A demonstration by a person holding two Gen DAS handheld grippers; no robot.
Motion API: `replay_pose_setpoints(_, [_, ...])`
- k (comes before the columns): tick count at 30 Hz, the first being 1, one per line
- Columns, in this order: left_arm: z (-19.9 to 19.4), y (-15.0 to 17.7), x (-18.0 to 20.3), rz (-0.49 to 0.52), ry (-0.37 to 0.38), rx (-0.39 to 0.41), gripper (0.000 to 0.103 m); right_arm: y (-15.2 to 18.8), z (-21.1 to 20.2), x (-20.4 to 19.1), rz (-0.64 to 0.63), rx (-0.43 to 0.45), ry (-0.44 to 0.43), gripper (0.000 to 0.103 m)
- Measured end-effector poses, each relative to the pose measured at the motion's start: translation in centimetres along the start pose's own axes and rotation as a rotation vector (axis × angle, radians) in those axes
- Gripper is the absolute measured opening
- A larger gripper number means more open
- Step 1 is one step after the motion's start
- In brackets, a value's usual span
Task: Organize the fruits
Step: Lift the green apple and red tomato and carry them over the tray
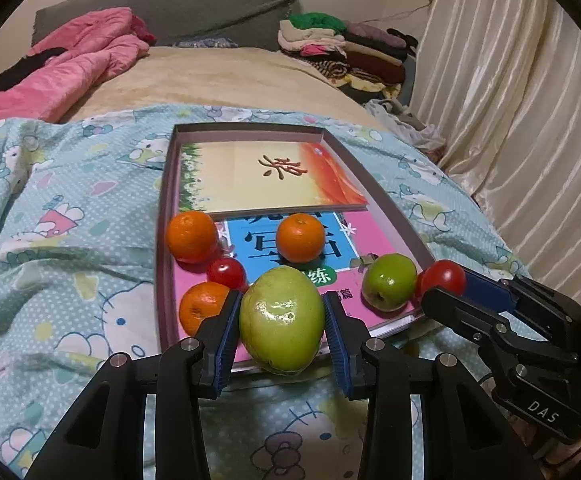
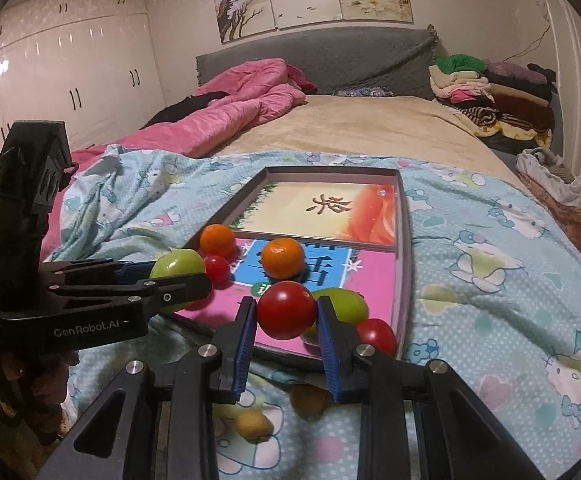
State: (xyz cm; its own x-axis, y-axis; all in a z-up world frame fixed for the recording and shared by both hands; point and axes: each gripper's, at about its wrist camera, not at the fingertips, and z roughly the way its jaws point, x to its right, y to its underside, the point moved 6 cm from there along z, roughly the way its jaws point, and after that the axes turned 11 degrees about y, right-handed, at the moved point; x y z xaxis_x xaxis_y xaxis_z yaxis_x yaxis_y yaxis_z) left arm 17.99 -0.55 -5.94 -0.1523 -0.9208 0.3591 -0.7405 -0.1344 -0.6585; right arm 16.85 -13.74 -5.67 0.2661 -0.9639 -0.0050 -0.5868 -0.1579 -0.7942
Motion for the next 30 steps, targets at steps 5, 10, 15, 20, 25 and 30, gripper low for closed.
replay_pose_setpoints(5, [1.2, 0.0, 0.3, 0.024, -0.006, -0.017, 0.041, 0.4, 0.2, 0.2, -0.012, -0.011, 0.024, 0.031])
replay_pose_setpoints(10, [1.8, 0.1, 0.4, 0.042, -0.017, -0.029, 0.041, 0.7, 0.6, 0.1, -0.047, -0.019, 0.060, 0.031])
replay_pose_setpoints(15, [2.0, 0.2, 0.2, 0.037, -0.018, -0.036, 0.041, 0.9, 0.8, -0.1, -0.075, -0.025, 0.089, 0.031])
replay_pose_setpoints(20, [2.5, 0.3, -0.1, 0.032, -0.023, -0.047, 0.041, 1.1, 1.2, -0.1, -0.101, -0.030, 0.119, 0.030])
replay_pose_setpoints(25, [2.7, 0.4, -0.3, 0.026, -0.029, -0.063, 0.041, 1.2, 1.3, 0.2, -0.117, -0.029, 0.164, 0.031])
replay_pose_setpoints(30, [2.8, 0.5, -0.3, 0.030, -0.034, -0.071, 0.041, 1.3, 1.7, 0.4, -0.119, -0.035, 0.182, 0.031])
